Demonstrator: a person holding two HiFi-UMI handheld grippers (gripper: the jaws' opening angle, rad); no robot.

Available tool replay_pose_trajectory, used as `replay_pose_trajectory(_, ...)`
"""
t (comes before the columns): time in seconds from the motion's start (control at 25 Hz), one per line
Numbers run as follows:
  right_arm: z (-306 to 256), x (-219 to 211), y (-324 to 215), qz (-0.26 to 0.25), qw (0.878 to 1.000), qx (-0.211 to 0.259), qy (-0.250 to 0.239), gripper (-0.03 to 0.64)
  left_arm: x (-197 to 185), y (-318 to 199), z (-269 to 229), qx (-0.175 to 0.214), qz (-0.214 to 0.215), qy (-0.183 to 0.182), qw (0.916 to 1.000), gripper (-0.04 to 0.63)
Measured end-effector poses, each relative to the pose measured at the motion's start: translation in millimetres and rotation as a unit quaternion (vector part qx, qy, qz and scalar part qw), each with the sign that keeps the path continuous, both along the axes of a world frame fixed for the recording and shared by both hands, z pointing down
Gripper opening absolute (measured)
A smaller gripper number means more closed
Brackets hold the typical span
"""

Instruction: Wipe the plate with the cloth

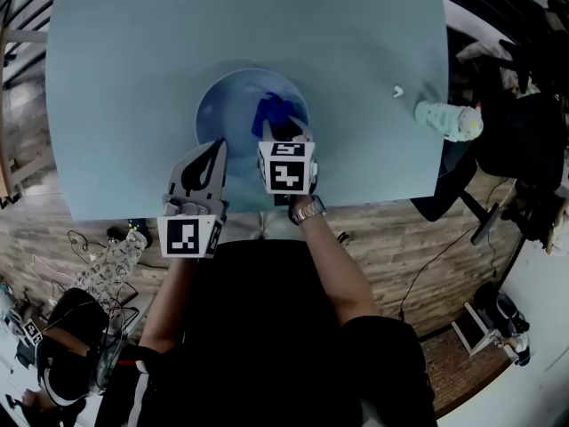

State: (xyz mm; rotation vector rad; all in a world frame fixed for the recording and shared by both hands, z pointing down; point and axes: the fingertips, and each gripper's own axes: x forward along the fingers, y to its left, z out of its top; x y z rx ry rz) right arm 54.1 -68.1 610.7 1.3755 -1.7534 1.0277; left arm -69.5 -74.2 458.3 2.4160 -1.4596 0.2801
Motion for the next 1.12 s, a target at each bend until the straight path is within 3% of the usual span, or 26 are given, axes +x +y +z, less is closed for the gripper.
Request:
replay_pose_trajectory(0.64, -11.4, 22.5, 5.7, 0.036, 0.999, 0.008, 0.026, 0.120, 7.8, 10.0, 2.1, 0.002, 0.019, -0.002, 0.9998, 0.000)
replay_pose_trajectory(1.12, -29.8, -16.6, 21.2, 0.004, 1.000, 0.029, 0.002, 0.120, -12.5, 21.2, -2.0, 0.009, 0.003, -0.005, 0.9999, 0.000)
